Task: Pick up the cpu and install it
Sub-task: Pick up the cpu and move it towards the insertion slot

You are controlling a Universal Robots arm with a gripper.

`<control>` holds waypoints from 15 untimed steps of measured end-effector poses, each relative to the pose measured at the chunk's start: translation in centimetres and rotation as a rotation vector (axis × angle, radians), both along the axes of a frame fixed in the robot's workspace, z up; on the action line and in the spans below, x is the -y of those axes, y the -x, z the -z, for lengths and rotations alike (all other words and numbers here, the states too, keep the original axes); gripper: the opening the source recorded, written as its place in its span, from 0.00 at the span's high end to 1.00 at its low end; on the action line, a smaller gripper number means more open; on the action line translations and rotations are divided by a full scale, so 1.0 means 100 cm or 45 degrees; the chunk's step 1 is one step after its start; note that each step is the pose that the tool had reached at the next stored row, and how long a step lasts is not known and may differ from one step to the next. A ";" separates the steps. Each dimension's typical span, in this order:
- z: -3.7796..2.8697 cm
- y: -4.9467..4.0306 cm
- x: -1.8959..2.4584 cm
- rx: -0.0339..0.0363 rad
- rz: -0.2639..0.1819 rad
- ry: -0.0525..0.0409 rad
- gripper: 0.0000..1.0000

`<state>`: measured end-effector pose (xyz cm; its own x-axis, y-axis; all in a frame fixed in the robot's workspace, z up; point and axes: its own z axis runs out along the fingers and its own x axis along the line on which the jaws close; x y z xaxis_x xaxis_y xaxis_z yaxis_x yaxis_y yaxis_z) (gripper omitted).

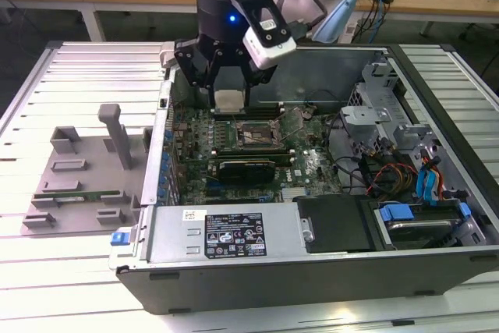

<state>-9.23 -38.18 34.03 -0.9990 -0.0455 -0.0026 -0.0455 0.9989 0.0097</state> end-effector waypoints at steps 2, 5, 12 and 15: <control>0.0039 -0.0020 -0.0006 -0.0011 0.000 0.000 0.45; 0.0093 -0.0049 -0.0014 -0.0027 0.000 0.000 0.45; 0.0182 -0.0098 -0.0025 -0.0048 0.000 0.000 0.45; 0.0225 -0.0116 -0.0029 -0.0062 0.000 0.000 0.45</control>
<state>-8.07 -37.88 31.78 -0.9990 -0.0454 0.0023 -0.0454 0.9989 0.0099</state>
